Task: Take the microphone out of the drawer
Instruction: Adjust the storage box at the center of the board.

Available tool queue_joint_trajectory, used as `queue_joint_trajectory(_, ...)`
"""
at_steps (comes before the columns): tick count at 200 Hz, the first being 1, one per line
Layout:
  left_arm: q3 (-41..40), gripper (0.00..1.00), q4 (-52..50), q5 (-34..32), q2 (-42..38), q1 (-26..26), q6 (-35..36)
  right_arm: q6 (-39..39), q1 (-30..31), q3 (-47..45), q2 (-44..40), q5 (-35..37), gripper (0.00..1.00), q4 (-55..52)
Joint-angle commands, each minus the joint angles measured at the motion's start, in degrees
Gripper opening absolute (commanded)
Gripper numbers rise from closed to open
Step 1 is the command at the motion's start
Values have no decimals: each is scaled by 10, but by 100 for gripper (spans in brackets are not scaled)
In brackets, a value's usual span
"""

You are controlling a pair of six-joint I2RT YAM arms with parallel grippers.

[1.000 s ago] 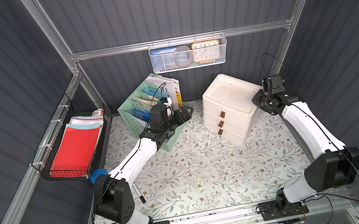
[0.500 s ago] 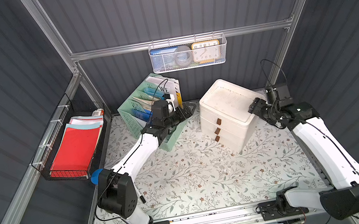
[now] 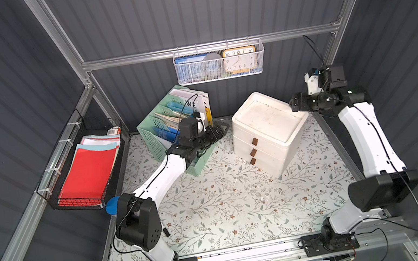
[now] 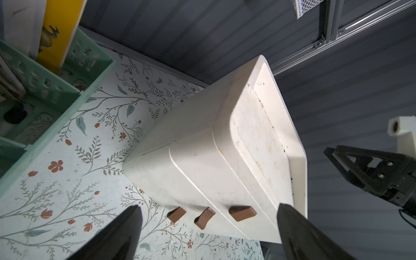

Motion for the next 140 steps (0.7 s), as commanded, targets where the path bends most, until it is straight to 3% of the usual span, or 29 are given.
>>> queue_joint_trajectory(1, 2, 99, -16, 3, -7, -2, -6, -93, -10, 64, 47, -86, 90, -70)
queue_joint_trajectory(44, -22, 99, -15, -20, -31, -2, -13, -148, -14, 154, 132, -90, 87, -124)
queue_joint_trajectory(96, -27, 99, -12, -34, -39, -2, -13, -150, -14, 164, 169, -100, 80, -120)
queue_joint_trajectory(116, -22, 99, -12, -33, -34, -2, -13, -147, -14, 156, 172, -101, 71, -114)
queue_joint_trajectory(140, -10, 99, -17, -23, -22, -2, -16, -134, -14, 130, 163, -94, 53, -96)
